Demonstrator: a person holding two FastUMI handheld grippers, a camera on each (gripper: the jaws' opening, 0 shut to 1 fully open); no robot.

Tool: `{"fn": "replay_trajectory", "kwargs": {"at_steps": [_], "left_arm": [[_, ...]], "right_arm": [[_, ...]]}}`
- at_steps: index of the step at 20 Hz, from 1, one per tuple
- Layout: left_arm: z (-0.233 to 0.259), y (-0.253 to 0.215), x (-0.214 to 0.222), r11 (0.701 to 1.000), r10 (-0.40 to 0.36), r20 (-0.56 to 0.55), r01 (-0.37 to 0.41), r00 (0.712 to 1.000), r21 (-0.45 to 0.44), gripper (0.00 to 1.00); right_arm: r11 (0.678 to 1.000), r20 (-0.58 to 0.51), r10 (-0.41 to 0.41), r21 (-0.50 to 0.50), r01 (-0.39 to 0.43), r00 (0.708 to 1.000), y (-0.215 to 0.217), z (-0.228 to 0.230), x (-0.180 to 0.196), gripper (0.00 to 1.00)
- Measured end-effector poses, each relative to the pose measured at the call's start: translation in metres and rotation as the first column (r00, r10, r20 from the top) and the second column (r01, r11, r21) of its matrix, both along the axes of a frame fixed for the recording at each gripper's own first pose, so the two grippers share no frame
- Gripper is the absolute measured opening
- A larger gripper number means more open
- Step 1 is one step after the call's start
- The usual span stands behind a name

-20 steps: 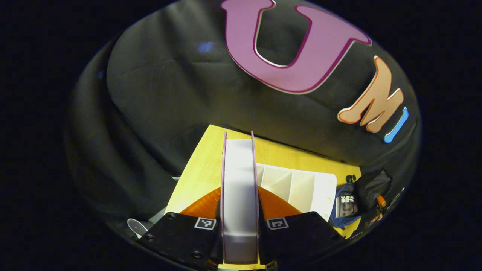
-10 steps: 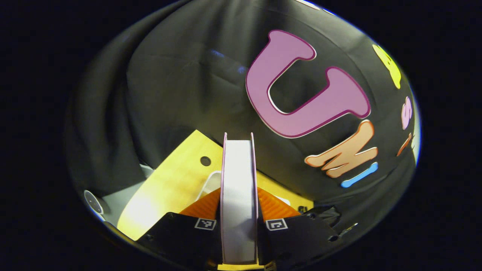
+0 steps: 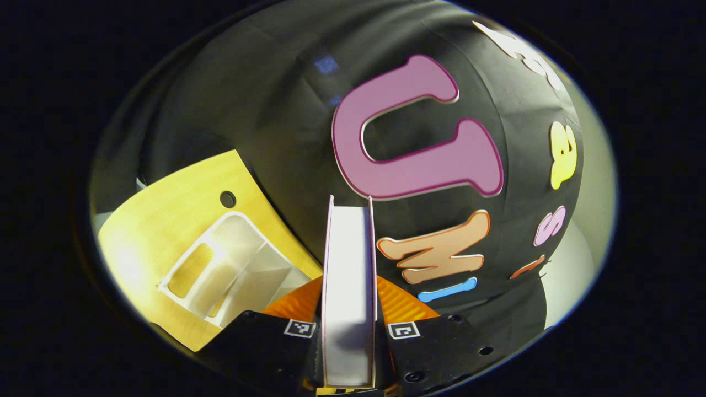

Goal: Open the schoolbag, grab two books from the bookshelf and put them into the schoolbag.

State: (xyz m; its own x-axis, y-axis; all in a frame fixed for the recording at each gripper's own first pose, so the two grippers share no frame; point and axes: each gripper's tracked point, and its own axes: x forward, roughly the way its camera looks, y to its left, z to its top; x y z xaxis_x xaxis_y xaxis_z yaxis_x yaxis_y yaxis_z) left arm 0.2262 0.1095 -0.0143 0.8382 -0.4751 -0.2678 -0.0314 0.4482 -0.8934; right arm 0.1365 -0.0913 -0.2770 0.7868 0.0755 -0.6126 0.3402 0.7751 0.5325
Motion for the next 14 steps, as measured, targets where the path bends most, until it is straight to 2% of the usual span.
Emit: {"fn": "replay_trajectory", "kwargs": {"at_steps": [3, 4, 8, 9, 10, 11, 14], "left_arm": [[-0.006, -0.054, 0.004, 0.998, -0.048, -0.006, 0.048, 0.999, -0.044, 0.33], [-0.009, -0.072, 0.008, 0.997, -0.062, -0.007, 0.061, 0.998, -0.056, 0.35], [-0.029, -0.148, 0.006, 0.984, -0.143, -0.035, 0.138, 0.989, -0.111, 0.33], [-0.035, -0.168, 0.006, 0.980, -0.165, -0.042, 0.159, 0.985, -0.121, 0.33], [-0.041, -0.185, 0.005, 0.975, -0.187, -0.053, 0.179, 0.981, -0.129, 0.35], [-0.048, -0.203, 0.003, 0.971, -0.210, -0.065, 0.200, 0.976, -0.134, 0.33], [-0.071, -0.251, -0.001, 0.959, -0.261, -0.096, 0.246, 0.961, -0.141, 0.33]], "right_arm": [[1.000, 0.005, -0.003, 0.005, 0.003, 1.000, -0.001, 0.001, 0.001, 0.05], [1.000, 0.007, -0.003, 0.007, 0.003, 1.000, -0.001, 0.002, 0.001, 0.05], [1.000, 0.014, -0.002, 0.013, 0.002, 1.000, -0.001, 0.003, 0.002, 0.00], [1.000, 0.014, -0.001, 0.016, 0.001, 1.000, -0.002, 0.003, 0.002, 0.03], [1.000, 0.015, -0.003, 0.019, 0.003, 1.000, -0.003, 0.004, 0.001, 0.00], [1.000, 0.017, -0.006, 0.023, 0.006, 1.000, -0.005, 0.005, 0.002, 0.05], [0.999, 0.021, -0.012, 0.035, 0.011, 1.000, -0.008, 0.006, 0.001, 0.03]]}}
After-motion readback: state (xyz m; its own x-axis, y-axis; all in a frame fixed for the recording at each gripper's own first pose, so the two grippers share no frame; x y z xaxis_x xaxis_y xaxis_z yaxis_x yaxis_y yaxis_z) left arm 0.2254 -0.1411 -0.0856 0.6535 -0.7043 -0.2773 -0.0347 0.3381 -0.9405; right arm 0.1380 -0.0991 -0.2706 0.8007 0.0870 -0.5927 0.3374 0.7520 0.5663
